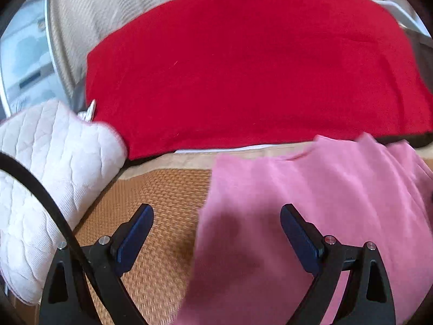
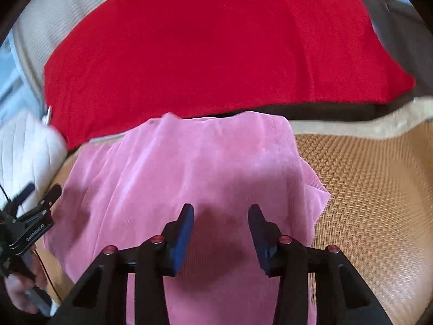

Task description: Fold large clothes

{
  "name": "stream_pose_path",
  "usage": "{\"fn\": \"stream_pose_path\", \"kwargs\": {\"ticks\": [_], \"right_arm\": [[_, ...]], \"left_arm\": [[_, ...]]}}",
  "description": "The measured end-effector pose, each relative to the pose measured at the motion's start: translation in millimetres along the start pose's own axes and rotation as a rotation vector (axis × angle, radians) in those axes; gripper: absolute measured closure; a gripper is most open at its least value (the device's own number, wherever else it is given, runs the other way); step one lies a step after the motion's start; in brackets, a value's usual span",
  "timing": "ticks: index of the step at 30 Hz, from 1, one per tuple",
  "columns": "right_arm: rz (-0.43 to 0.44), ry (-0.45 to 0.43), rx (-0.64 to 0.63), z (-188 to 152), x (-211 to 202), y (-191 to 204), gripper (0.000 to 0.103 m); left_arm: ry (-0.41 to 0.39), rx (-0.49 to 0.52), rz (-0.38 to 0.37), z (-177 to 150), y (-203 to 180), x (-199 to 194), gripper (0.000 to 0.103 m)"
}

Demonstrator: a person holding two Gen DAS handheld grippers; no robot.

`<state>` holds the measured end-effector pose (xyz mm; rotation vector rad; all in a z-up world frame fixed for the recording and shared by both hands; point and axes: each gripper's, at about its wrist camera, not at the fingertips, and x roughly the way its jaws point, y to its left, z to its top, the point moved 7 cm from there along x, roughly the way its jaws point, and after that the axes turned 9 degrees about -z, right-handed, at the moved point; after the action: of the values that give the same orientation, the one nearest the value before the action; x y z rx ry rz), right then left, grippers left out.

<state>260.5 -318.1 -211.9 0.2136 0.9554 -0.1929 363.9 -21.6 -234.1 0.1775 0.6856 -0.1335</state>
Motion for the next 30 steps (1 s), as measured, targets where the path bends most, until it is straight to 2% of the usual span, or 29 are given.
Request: {"fn": "stream_pose_path", "kwargs": {"ticks": [4, 6, 7, 11, 16, 20, 24, 28, 30], "right_arm": [[0.017, 0.037, 0.067, 10.4, 24.0, -14.0, 0.059], [0.0, 0.097, 0.082, 4.8, 44.6, -20.3, 0.062], [0.003, 0.115, 0.088, 1.6, 50.8, -20.9, 0.064], [-0.013, 0.076, 0.06, 4.3, 39.0, -13.7, 0.064], [0.089, 0.02, 0.054, 2.0, 14.1, 5.9, 0.064], [0.152, 0.019, -0.003, -1.1, 8.6, 31.3, 0.064], [0.227, 0.07, -0.068, 12.1, 19.6, 65.6, 0.064], [0.241, 0.101, -0.112, 31.4, 45.0, 92.5, 0.064], [0.224, 0.128, -0.094, 38.6, 64.8, 91.9, 0.065]], "left_arm": [[0.116, -0.045, 0.023, -12.2, 18.0, 36.1, 0.008], [0.201, -0.054, 0.014, -27.7, 18.5, 51.7, 0.008], [0.219, -0.055, 0.012, -31.4, 18.2, 54.3, 0.008], [0.171, -0.067, 0.019, -25.4, 21.8, 42.4, 0.008], [0.091, -0.087, -0.004, -17.2, 23.8, 19.2, 0.008], [0.126, -0.074, 0.029, -21.4, 25.3, 27.7, 0.009], [0.176, -0.109, 0.04, -27.0, 31.7, 40.2, 0.008], [0.168, -0.084, 0.076, -25.3, 32.0, 44.4, 0.008], [0.176, -0.06, 0.103, -26.4, 31.7, 50.0, 0.008]]}}
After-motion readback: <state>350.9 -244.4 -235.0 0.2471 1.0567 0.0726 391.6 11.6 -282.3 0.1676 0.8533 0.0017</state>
